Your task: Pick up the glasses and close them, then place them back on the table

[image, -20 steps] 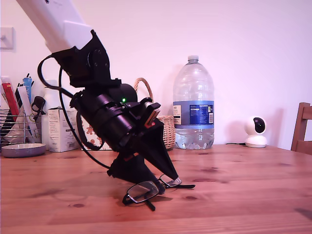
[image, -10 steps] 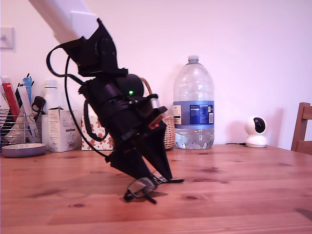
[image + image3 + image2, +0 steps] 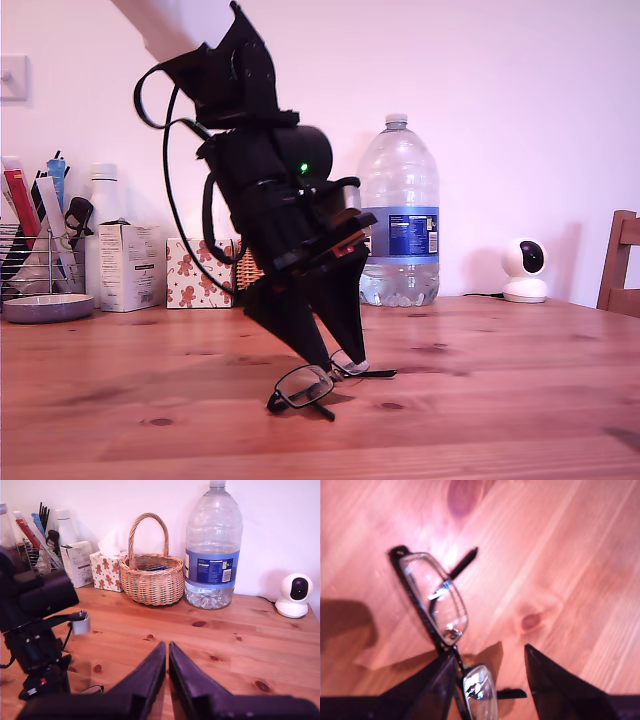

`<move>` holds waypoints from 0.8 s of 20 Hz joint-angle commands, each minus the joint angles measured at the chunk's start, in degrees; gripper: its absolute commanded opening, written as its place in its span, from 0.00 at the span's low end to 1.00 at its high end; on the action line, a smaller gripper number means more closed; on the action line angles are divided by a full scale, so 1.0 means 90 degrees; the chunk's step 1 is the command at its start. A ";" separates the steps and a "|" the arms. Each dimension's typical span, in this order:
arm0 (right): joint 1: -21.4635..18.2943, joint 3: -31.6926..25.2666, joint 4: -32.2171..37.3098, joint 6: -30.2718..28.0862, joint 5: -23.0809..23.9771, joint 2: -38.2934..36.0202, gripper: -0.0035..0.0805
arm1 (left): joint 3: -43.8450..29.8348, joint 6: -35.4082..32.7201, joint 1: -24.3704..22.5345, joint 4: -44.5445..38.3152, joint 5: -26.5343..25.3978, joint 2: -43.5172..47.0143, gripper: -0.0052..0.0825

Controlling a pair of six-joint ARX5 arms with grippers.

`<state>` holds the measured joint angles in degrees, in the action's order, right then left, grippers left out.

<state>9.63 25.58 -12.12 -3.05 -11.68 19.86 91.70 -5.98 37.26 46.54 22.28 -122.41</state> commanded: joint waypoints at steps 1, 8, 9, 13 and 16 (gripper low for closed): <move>0.0012 -0.0056 0.0075 0.0007 -0.0044 0.0024 0.03 | -0.0005 0.0002 0.0049 0.0063 -0.0172 -0.0146 0.49; 0.0012 -0.0056 0.0078 0.0010 -0.0044 0.0024 0.03 | 0.0070 0.0005 0.0107 0.0185 -0.0556 -0.0143 0.49; 0.0012 -0.0056 0.0075 0.0010 -0.0044 0.0024 0.03 | 0.0083 0.0005 0.0107 0.0192 -0.0559 -0.0129 0.49; 0.0012 -0.0056 0.0075 0.0012 -0.0044 0.0024 0.03 | 0.0124 0.0005 0.0104 0.0185 -0.0614 0.0087 0.49; 0.0012 -0.0056 0.0075 0.0104 -0.0041 0.0027 0.03 | 0.0131 0.0007 0.0056 0.0277 -0.0845 0.0347 0.45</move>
<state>9.63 25.58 -12.10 -2.70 -11.70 19.86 92.05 -5.96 37.87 48.82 14.87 -121.84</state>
